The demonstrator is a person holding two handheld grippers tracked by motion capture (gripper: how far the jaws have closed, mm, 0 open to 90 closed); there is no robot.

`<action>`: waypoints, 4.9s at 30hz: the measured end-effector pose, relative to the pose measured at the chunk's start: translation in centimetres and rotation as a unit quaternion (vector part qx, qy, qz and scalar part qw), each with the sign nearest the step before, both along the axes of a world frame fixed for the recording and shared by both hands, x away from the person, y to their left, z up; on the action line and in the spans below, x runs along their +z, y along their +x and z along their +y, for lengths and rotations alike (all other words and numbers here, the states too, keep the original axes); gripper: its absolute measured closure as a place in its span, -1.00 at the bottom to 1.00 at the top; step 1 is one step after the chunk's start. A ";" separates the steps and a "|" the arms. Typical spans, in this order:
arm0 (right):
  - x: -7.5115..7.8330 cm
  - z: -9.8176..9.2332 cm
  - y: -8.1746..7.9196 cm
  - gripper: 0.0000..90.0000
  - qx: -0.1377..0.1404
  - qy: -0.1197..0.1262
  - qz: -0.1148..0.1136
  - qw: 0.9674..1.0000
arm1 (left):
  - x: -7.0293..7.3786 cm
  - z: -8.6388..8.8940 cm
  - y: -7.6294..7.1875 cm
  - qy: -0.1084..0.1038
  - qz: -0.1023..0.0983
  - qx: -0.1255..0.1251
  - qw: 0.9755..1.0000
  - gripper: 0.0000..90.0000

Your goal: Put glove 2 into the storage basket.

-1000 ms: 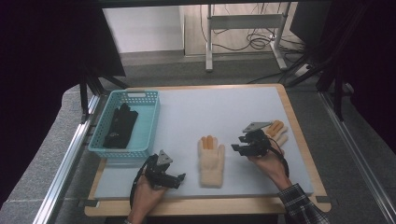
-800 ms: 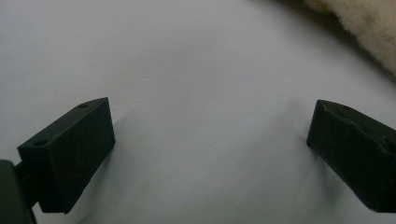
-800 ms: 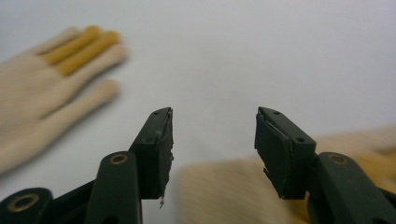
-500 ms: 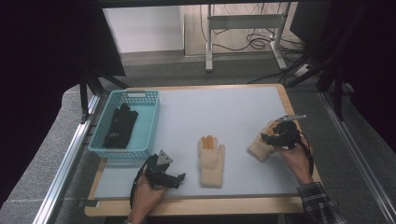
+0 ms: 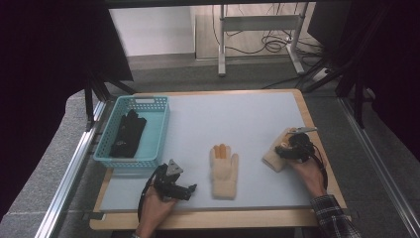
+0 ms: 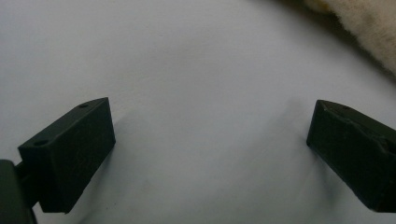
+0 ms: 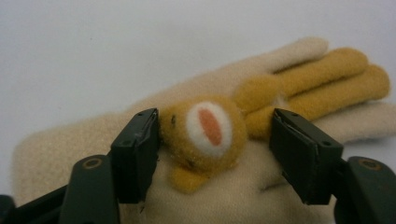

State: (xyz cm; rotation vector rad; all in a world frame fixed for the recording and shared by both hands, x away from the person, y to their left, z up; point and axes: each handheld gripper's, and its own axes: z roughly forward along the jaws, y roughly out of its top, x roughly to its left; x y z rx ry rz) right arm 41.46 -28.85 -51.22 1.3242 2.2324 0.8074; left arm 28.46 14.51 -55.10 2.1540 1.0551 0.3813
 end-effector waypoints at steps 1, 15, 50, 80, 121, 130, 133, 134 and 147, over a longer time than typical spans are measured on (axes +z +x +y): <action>0.0 -0.1 0.0 -0.20 -0.002 0.003 0.000 1.000 | 0.0 0.0 0.0 0.000 0.000 0.000 1.000 -0.97; 0.9 -0.4 -0.6 0.36 0.021 0.013 -0.002 1.000 | 0.0 0.0 0.0 -0.001 0.000 0.001 1.000 -0.96; 7.3 7.1 -6.1 0.36 0.234 0.037 -0.045 0.970 | 0.0 0.0 0.0 0.000 -0.001 0.002 1.000 -0.96; 2.2 17.1 -6.1 0.14 0.371 0.011 0.025 0.928 | 0.0 0.0 0.0 0.001 -0.001 0.001 1.000 -0.95; -1.3 12.1 -10.0 0.82 0.327 0.065 0.041 0.942 | 0.1 0.1 -0.2 -0.001 -0.001 0.001 1.000 -0.93; -1.8 14.4 -10.1 0.79 0.324 0.069 0.029 0.943 | 0.0 0.9 -0.6 -0.004 -0.003 -0.012 1.000 -0.91; -1.9 15.5 -10.0 0.79 0.323 0.069 0.027 0.944 | 0.0 1.2 -0.6 -0.003 -0.003 -0.011 1.000 -0.91; -1.9 15.8 -10.0 0.79 0.322 0.069 0.024 0.944 | 0.0 1.3 -0.6 -0.003 -0.004 -0.009 1.000 -0.90; -2.4 19.5 -8.6 0.78 0.307 0.065 0.002 0.950 | 0.0 1.9 -0.6 -0.004 -0.004 -0.014 1.000 -0.84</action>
